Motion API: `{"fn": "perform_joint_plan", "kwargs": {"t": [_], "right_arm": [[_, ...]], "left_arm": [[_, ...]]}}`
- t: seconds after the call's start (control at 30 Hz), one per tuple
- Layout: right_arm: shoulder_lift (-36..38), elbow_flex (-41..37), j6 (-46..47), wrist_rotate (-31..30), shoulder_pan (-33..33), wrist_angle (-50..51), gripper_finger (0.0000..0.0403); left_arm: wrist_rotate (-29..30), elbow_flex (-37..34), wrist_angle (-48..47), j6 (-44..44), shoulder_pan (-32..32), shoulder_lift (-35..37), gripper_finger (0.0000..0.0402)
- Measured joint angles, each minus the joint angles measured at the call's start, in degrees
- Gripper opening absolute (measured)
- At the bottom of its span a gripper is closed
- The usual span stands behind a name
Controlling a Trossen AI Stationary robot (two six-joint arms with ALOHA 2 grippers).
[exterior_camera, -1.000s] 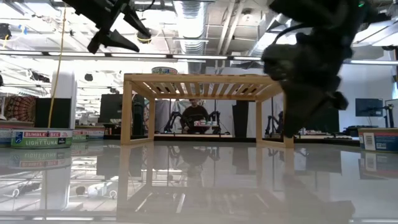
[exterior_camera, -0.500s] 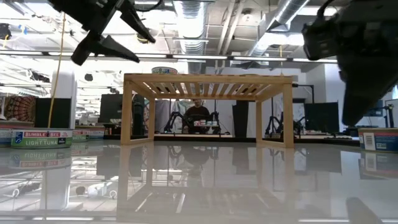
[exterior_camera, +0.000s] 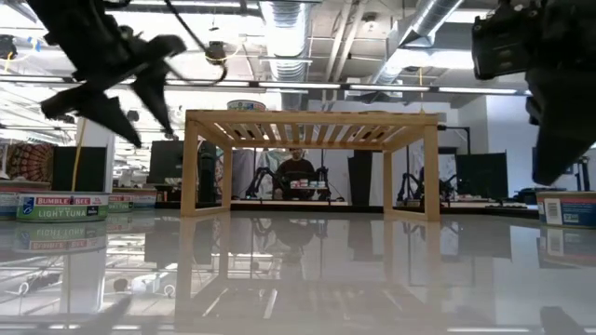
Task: Stack canned seafood by type on shelf
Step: Move the green tuna can to the center of the table
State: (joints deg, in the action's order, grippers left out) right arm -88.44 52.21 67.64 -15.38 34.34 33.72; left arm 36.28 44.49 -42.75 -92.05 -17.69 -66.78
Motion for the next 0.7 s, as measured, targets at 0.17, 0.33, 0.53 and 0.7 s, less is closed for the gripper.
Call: {"fn": "perform_joint_plan", "kwargs": {"t": [0.17,0.33,0.53,0.7], "right_arm": [[0.0,0.0,0.0,-1.0,-1.7,-0.4,0.0031],[0.0,0.0,0.0,-1.0,-4.5,-1.8,0.0031],[0.0,0.0,1.3,-1.1,-8.0,-4.2,0.0031],[0.0,0.0,1.3,-1.3,-10.3,-4.8,0.0031]], "left_arm": [[-12.8,0.0,-7.7,8.2,6.9,2.0,0.0215],[-16.8,0.4,-17.5,14.6,14.0,2.1,0.0215],[-13.6,3.5,-27.8,24.5,24.5,2.1,0.0215],[-14.1,3.8,-26.2,37.9,31.4,2.1,0.0215]]}}
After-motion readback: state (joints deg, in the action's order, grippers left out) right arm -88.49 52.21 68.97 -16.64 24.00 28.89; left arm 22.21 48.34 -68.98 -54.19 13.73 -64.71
